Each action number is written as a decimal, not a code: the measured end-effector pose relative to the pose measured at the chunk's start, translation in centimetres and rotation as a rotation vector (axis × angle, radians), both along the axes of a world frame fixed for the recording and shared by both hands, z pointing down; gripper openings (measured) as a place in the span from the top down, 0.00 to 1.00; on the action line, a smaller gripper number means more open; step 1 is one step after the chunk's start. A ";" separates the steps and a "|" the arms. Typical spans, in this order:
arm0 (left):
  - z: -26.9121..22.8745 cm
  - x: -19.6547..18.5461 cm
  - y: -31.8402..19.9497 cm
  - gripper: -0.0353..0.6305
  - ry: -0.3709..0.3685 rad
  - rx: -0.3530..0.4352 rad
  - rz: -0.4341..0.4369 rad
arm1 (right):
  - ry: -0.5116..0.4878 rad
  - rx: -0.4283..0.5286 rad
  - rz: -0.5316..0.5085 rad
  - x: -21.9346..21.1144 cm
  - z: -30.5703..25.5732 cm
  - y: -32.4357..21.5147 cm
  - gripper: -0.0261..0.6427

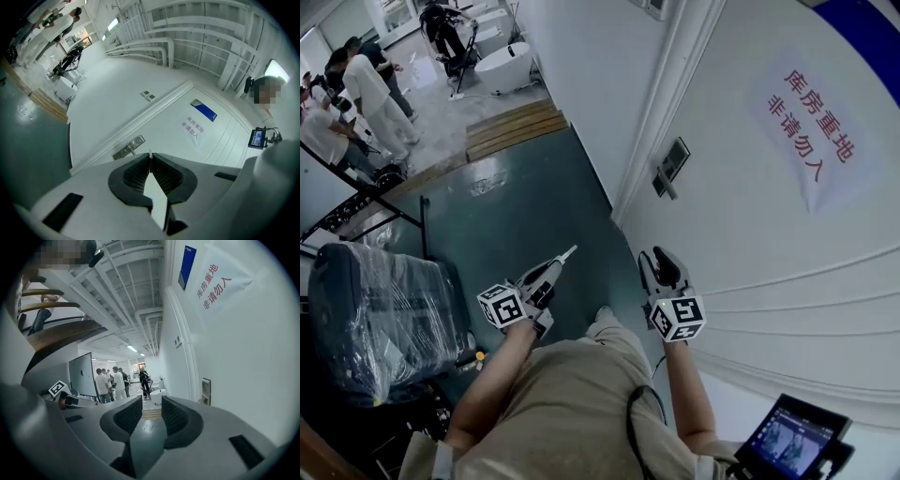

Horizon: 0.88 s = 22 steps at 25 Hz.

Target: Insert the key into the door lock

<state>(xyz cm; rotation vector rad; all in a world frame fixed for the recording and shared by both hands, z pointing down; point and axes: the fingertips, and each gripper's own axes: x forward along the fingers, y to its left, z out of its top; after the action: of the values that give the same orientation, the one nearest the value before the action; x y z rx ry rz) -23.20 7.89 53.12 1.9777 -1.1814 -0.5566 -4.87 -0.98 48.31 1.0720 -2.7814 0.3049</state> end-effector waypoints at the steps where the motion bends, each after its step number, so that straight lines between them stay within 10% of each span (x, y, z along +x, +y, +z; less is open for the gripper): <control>1: 0.0 0.0 -0.8 0.90 0.004 0.002 0.005 | 0.004 0.008 0.000 -0.1 -0.4 -0.6 0.76; 22: 3.4 8.7 -14.9 0.90 0.050 -0.108 0.093 | 0.029 -0.019 0.047 8.5 1.3 -10.4 0.76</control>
<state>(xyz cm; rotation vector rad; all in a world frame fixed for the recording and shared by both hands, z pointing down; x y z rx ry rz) -14.46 -6.97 56.56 1.9052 -1.0612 -0.4824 3.67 -11.42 49.61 1.1293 -2.7254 0.3176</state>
